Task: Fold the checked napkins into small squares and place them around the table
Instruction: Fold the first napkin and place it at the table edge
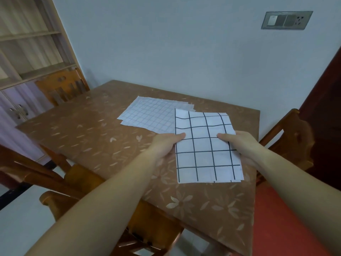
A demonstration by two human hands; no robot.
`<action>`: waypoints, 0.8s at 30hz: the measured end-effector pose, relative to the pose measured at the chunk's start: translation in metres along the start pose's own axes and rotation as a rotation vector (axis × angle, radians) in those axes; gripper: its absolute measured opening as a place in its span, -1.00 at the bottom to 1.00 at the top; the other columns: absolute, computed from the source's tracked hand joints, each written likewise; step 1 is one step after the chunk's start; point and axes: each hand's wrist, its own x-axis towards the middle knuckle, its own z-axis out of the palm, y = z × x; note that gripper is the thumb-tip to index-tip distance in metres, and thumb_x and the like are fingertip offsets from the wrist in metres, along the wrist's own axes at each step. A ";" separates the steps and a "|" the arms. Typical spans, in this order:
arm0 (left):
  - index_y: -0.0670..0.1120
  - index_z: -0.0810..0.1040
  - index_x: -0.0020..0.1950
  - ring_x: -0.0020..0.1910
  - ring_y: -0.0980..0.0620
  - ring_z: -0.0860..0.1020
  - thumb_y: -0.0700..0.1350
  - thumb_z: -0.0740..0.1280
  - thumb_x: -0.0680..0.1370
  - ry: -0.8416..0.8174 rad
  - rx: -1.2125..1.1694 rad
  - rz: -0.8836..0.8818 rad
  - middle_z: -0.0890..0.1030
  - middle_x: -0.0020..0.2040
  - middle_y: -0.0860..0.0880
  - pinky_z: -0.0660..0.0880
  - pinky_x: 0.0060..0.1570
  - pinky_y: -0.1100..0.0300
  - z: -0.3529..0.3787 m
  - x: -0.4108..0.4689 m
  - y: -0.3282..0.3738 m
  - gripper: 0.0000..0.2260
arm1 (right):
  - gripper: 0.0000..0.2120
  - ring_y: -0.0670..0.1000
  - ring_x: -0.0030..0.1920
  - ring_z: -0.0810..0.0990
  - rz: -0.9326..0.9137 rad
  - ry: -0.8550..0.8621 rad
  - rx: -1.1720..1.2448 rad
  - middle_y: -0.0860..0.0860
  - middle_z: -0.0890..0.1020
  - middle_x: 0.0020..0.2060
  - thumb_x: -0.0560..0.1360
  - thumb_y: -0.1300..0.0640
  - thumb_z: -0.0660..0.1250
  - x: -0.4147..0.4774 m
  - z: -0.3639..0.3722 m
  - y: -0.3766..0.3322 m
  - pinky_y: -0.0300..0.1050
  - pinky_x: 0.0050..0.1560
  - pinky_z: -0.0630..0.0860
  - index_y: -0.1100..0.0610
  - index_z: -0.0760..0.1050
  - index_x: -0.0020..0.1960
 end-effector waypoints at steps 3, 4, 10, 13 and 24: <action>-0.18 0.66 -0.08 -0.22 0.02 0.65 -0.13 0.47 0.48 0.082 -0.076 0.008 0.72 -0.15 -0.06 0.59 -0.11 0.16 0.007 0.000 -0.013 -0.88 | -0.94 -0.03 -0.40 0.65 0.029 0.068 0.027 0.05 0.66 -0.23 0.52 0.25 0.40 -0.002 0.002 0.010 -0.26 -0.48 0.53 0.25 0.57 -0.07; -0.17 0.66 -0.03 -0.21 0.03 0.66 -0.13 0.48 0.48 0.109 -0.099 0.005 0.71 -0.13 -0.06 0.60 -0.12 0.17 0.009 0.000 -0.017 -0.86 | -0.94 -0.04 -0.39 0.62 0.027 0.088 0.028 0.02 0.64 -0.26 0.52 0.26 0.40 -0.002 0.003 0.013 -0.27 -0.50 0.52 0.26 0.56 -0.05; 0.03 0.52 0.25 -0.08 -0.02 0.60 -0.02 0.48 0.46 0.105 -0.148 -0.028 0.68 0.02 -0.02 0.52 0.10 0.02 0.007 0.001 -0.021 -0.63 | -0.58 0.07 -0.08 0.63 0.053 0.175 0.105 0.11 0.62 0.09 0.47 0.18 0.47 0.010 -0.008 0.027 -0.05 -0.18 0.56 0.29 0.50 0.26; -0.02 0.58 0.23 -0.10 -0.01 0.65 -0.22 0.48 0.45 0.020 -0.071 0.041 0.69 -0.07 -0.04 0.57 0.06 0.07 0.007 -0.002 -0.021 -0.64 | -0.45 0.08 0.06 0.61 0.011 0.185 0.120 0.08 0.53 0.32 0.43 0.14 0.51 0.014 -0.014 0.030 -0.03 -0.15 0.57 0.19 0.44 0.37; -0.04 0.64 0.16 -0.17 0.13 0.58 -0.21 0.48 0.46 0.146 0.401 0.289 0.62 -0.15 0.04 0.46 -0.15 0.35 0.011 -0.007 -0.021 -0.72 | -0.30 0.10 0.17 0.56 -0.123 0.241 -0.114 0.06 0.53 0.17 0.39 0.29 0.51 0.003 -0.027 0.022 -0.01 0.01 0.56 0.01 0.33 0.44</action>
